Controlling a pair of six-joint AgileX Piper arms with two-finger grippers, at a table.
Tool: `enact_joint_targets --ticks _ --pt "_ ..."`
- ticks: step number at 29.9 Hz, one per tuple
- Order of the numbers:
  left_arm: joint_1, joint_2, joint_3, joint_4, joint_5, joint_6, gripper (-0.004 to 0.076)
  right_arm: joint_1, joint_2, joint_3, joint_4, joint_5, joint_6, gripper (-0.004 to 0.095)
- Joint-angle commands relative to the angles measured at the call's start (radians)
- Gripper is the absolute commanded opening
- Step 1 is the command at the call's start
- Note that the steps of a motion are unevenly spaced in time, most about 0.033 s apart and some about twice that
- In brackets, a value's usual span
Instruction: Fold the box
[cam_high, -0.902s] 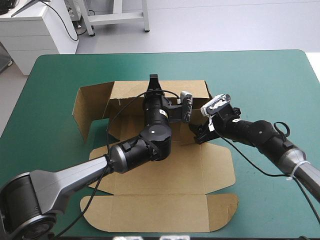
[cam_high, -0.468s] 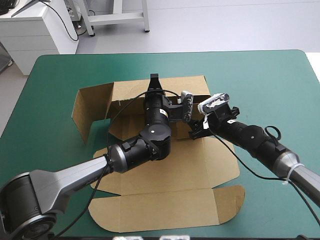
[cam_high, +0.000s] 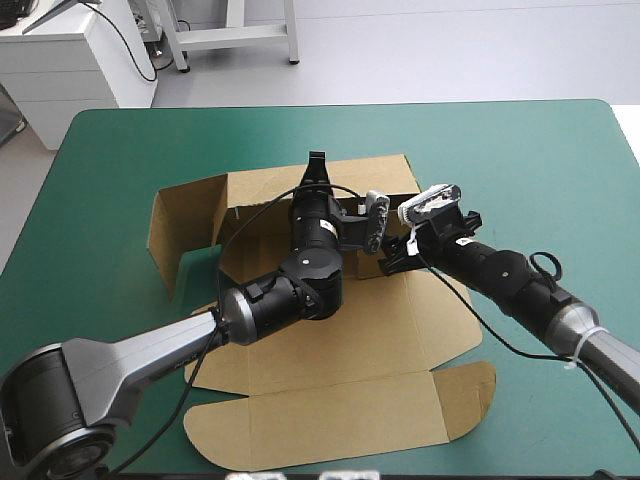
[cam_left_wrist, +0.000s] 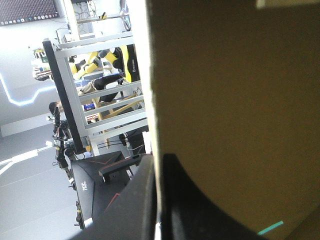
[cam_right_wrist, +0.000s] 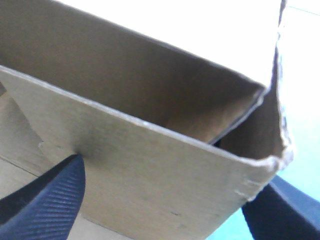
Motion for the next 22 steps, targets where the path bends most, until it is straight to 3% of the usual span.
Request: enact_joint_targets --ticks 1,8,13,18,22 --pt "-0.005 -0.047 -0.032 0.025 -0.01 0.01 -0.0001 0.0 -0.032 -0.027 0.011 -0.077 -0.029 0.0767" --pt "-0.005 -0.047 -0.032 0.022 -0.011 0.01 -0.0001 0.0 -0.013 -0.027 0.011 -0.083 -0.046 0.0767" --pt "-0.007 -0.047 -0.032 -0.004 0.0 0.037 -0.0001 0.0 -0.003 -0.027 0.011 -0.014 -0.046 0.0767" --pt "-0.007 -0.047 -0.032 -0.062 0.004 0.044 -0.0001 0.0 -0.003 -0.027 0.029 -0.058 -0.039 0.0761" --pt "-0.007 -0.047 -0.032 -0.062 0.004 0.044 -0.0001 0.0 0.011 -0.027 0.029 -0.117 -0.036 0.0609"
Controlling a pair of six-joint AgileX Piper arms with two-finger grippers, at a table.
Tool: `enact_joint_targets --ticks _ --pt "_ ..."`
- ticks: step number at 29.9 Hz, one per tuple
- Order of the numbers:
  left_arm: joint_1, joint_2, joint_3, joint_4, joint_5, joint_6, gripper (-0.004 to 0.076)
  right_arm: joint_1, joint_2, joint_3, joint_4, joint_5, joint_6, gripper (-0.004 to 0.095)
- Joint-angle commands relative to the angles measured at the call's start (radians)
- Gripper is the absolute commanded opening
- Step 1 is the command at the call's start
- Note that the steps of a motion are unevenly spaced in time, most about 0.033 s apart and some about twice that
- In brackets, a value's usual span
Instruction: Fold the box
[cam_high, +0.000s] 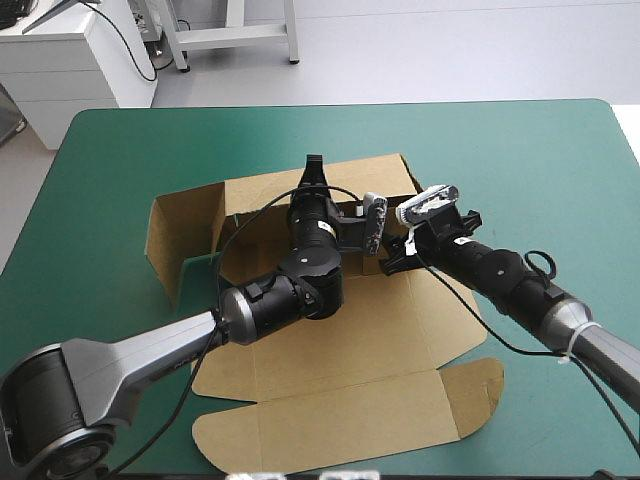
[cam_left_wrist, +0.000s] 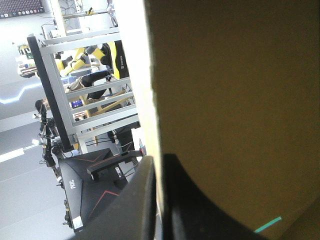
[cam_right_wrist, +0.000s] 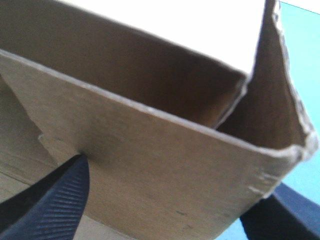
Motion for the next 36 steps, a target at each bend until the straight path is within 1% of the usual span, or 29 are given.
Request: enact_joint_targets --ticks 1,3,5,6,7,9,16,19,22,24,26,30,32,34,36 --pt "-0.007 -0.047 -0.029 -0.002 -0.014 0.013 -0.0001 0.0 -0.014 -0.027 0.015 -0.085 0.002 0.0525" --pt "-0.007 -0.047 -0.029 -0.002 -0.014 0.013 -0.0001 0.0 -0.005 -0.027 0.011 -0.078 -0.003 0.0315" --pt "-0.007 -0.047 -0.029 -0.002 -0.014 0.013 -0.0001 0.0 -0.004 -0.027 0.011 -0.08 -0.004 0.0058" --pt "-0.007 -0.047 -0.029 -0.002 -0.014 0.013 -0.0001 0.0 -0.004 -0.027 0.011 -0.082 -0.004 -0.0019" --pt "-0.007 -0.047 -0.029 -0.002 -0.014 0.013 -0.0001 0.0 -0.004 -0.027 0.011 -0.082 -0.004 -0.0007" --pt "-0.007 -0.047 -0.029 -0.002 -0.014 0.013 -0.0001 0.0 -0.004 -0.027 0.011 -0.082 -0.005 -0.0022" --pt "-0.007 -0.047 -0.029 -0.002 -0.014 0.013 -0.0001 0.0 -0.003 -0.027 0.011 -0.084 -0.005 -0.0019" --pt "-0.007 -0.047 -0.029 -0.002 -0.014 0.013 -0.0001 0.0 -0.001 -0.027 0.011 -0.087 -0.036 -0.0013" --pt "-0.007 -0.047 -0.029 -0.002 -0.014 0.013 -0.0001 0.0 0.001 -0.027 0.011 -0.087 -0.051 0.0035" --pt "-0.007 -0.047 -0.029 -0.002 -0.014 0.013 -0.0001 0.0 0.001 -0.027 0.011 -0.087 -0.051 0.0124" --pt "-0.007 -0.047 -0.029 -0.002 -0.014 0.013 -0.0001 0.0 0.001 -0.027 0.011 -0.075 -0.051 0.027" --pt "-0.007 -0.047 -0.029 -0.002 -0.014 0.013 -0.0001 0.0 0.001 -0.027 0.013 -0.047 -0.046 0.0633" --pt "-0.007 -0.047 -0.029 -0.002 -0.014 0.013 -0.0001 0.0 0.001 -0.027 0.015 -0.049 -0.041 0.0757" --pt "-0.007 -0.047 -0.029 -0.002 -0.014 0.013 -0.0001 0.0 0.001 -0.027 0.015 -0.057 -0.041 0.0783" --pt "-0.007 -0.047 -0.029 -0.002 -0.016 0.013 -0.0001 0.0 0.001 -0.027 0.015 -0.073 -0.041 0.0781"
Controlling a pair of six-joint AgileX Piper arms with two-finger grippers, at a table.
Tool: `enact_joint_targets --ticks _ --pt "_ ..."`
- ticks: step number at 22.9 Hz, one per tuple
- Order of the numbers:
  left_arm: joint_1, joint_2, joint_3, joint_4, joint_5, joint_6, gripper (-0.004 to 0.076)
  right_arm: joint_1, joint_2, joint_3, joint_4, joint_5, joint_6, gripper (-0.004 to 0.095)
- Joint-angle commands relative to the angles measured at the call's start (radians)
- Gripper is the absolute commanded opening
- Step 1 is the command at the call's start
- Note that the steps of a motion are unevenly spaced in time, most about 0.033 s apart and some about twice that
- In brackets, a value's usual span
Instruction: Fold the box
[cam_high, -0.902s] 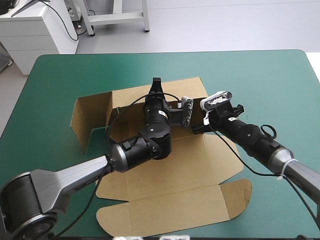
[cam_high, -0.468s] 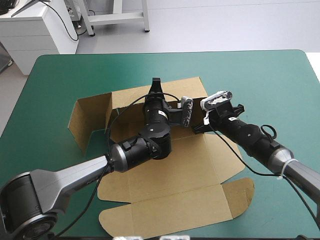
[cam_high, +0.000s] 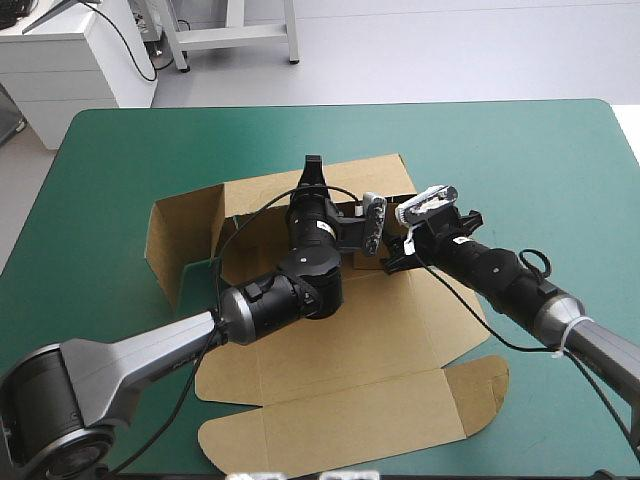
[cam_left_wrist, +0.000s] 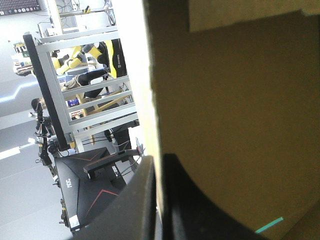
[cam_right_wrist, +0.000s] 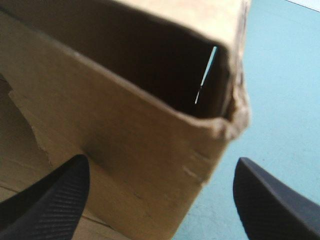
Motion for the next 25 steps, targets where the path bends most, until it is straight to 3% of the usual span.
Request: enact_joint_targets --ticks 1,8,12,13,15,16,17,25 --pt "-0.008 -0.046 -0.027 0.012 -0.023 0.013 -0.0001 0.001 -0.029 -0.028 -0.003 -0.051 -0.004 0.0781" --pt "-0.008 -0.046 -0.027 0.017 -0.021 0.013 -0.0001 0.001 0.036 -0.106 0.0 -0.03 0.014 0.0781" --pt "-0.008 -0.046 -0.027 0.017 -0.021 0.013 -0.0001 0.001 0.036 -0.106 0.0 -0.03 0.026 0.068" --pt "-0.008 -0.046 -0.027 0.017 -0.013 0.013 -0.0001 0.001 0.036 -0.106 0.0 -0.03 0.032 0.0622" --pt "-0.008 -0.046 -0.027 0.017 -0.012 0.013 -0.0001 0.001 0.036 -0.104 0.0 -0.03 0.044 0.033" --pt "-0.008 -0.046 -0.027 0.017 -0.012 0.013 -0.0001 0.001 0.036 -0.1 0.0 -0.032 0.044 0.0118" --pt "-0.008 -0.046 -0.027 0.017 -0.012 0.013 -0.0001 0.001 0.036 -0.099 0.0 -0.037 0.044 -0.0031" --pt "-0.006 -0.046 -0.027 0.018 -0.024 0.013 -0.0001 0.001 0.036 -0.098 0.0 -0.057 0.045 -0.0002"
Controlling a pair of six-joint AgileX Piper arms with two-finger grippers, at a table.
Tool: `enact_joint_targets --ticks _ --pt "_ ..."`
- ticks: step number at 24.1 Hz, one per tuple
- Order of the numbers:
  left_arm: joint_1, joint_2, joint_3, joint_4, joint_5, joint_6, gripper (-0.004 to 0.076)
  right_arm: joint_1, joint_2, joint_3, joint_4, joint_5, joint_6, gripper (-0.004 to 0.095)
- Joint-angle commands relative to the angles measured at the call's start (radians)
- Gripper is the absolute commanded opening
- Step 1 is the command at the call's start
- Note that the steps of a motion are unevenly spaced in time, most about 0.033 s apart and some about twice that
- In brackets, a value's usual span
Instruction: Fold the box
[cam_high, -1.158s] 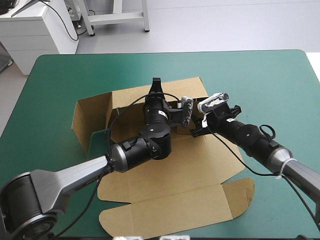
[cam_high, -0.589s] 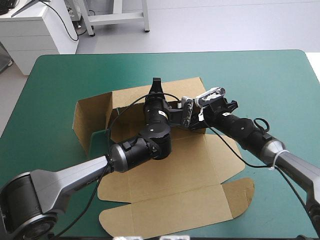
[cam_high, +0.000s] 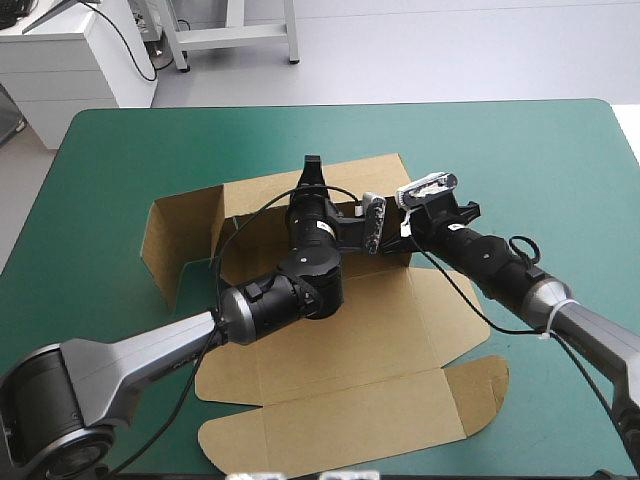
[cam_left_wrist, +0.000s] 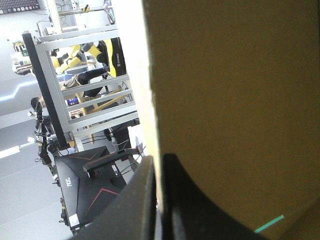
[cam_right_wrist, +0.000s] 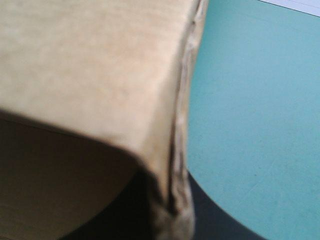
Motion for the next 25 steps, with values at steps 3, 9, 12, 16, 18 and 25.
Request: enact_joint_targets --ticks 3,9,12,16,18,25 --pt "-0.006 -0.046 -0.027 0.015 -0.03 0.005 0.0005 0.002 -0.03 -0.03 -0.007 -0.083 -0.013 -0.0002" --pt "-0.006 -0.046 -0.027 0.018 -0.047 -0.017 0.0383 -0.001 0.03 -0.101 -0.014 -0.12 -0.059 -0.0002" --pt "-0.043 -0.046 -0.027 -0.022 0.009 -0.09 0.0496 -0.001 0.069 -0.151 -0.014 -0.16 -0.063 -0.0002" --pt "-0.125 -0.046 -0.027 -0.034 0.079 -0.088 0.0475 -0.051 0.107 -0.21 -0.014 -0.112 -0.063 -0.0002" --pt "-0.142 -0.046 -0.027 -0.034 0.077 -0.086 0.0467 -0.077 0.121 -0.237 -0.014 -0.048 -0.063 -0.0002" --pt "-0.153 -0.069 -0.086 -0.253 0.105 0.191 0.0015 -0.129 0.134 -0.255 -0.014 0.11 -0.055 -0.0002"
